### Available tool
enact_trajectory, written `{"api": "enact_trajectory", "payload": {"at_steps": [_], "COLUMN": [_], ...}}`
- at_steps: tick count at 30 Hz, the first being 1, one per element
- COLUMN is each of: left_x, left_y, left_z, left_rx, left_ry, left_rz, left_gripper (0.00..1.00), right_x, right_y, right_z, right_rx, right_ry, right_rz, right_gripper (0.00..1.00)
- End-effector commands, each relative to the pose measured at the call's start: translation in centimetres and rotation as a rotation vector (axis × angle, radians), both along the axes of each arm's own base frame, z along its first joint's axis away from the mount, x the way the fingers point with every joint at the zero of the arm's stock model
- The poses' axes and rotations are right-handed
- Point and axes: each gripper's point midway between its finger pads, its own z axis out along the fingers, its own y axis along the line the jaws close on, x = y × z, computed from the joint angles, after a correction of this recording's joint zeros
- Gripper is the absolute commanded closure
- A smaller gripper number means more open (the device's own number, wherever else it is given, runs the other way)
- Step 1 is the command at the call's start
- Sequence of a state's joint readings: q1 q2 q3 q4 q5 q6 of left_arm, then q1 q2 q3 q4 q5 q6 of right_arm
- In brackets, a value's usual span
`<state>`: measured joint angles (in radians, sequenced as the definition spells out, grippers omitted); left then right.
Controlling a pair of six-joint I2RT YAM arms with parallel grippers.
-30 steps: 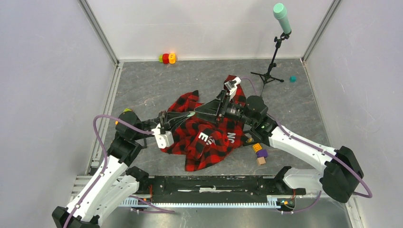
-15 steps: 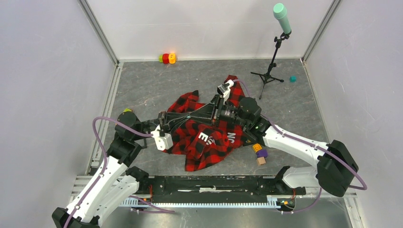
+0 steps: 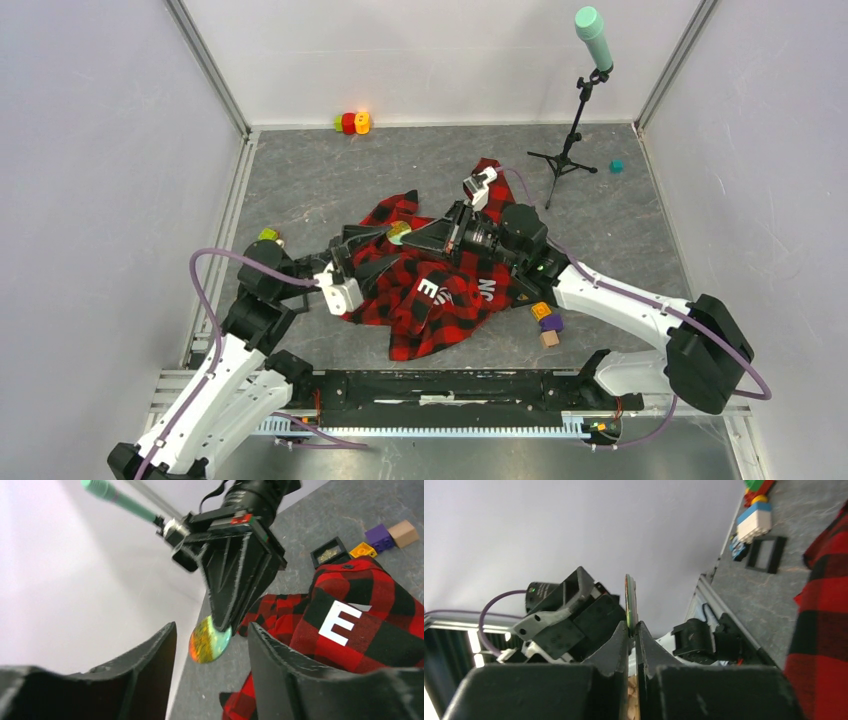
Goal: Remove the brooch from the garment
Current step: Adjust the brooch, then pick up the brooch box from the center of the board.
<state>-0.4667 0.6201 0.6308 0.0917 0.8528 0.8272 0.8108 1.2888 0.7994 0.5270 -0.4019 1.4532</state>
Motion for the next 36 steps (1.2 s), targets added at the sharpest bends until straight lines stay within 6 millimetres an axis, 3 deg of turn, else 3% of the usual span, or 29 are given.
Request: {"api": "enact_trajectory", "payload": {"at_steps": [1,4,6,8,10,14,18,23,29,36], "left_x": [1.4,2.6,4.4,6.2,7.1,7.3,7.0,6.0,5.7,3.2], "left_y": [1.3,2.7,4.7,7.3,9.2,11.6,16.0,19.4,21.7,24.7], "left_z": [1.3,1.2,1.1,-0.5,-2.6,-7.1,-11.3,-15.1,-18.9,-23.1], "left_rx": [-0.120,-0.234,-0.386,-0.520,-0.541,-0.526,-0.632,-0.655,-0.777,-1.286], "left_ry": [0.165,0.394,0.618,0.849,0.990,1.191,1.243,1.255,1.361,1.535], "left_rz": [0.138,0.267,0.446,0.676,0.871,1.167,1.548,1.890,2.012,2.222], "left_gripper": [0.38,0.29,0.21,0.16,0.14,0.04,0.00,0.00,0.00,0.00], "right_x": [2.7,4.4,5.4,6.1,6.3,5.7,5.3,5.1,4.1,2.8], "right_y": [-1.8,-3.5,-4.6,-5.5,-6.2,-6.2,-6.5,-7.4,-7.8,-8.3], "right_z": [-0.7,-2.2,-3.1,-3.5,-3.8,-3.6,-4.1,-4.6,-4.7,-5.4], "right_rx": [-0.070,-0.151,-0.231,-0.299,-0.354,-0.408,-0.448,-0.433,-0.378,-0.329], "right_ry": [-0.107,-0.178,-0.241,-0.323,-0.391,-0.572,-0.653,-0.679,-0.728,-0.758], "right_rz": [-0.153,-0.245,-0.309,-0.355,-0.377,-0.318,-0.269,-0.248,-0.165,-0.094], "right_gripper": [0.96,0.98,1.00,1.00,1.00,1.00,1.00,1.00,1.00,1.00]}}
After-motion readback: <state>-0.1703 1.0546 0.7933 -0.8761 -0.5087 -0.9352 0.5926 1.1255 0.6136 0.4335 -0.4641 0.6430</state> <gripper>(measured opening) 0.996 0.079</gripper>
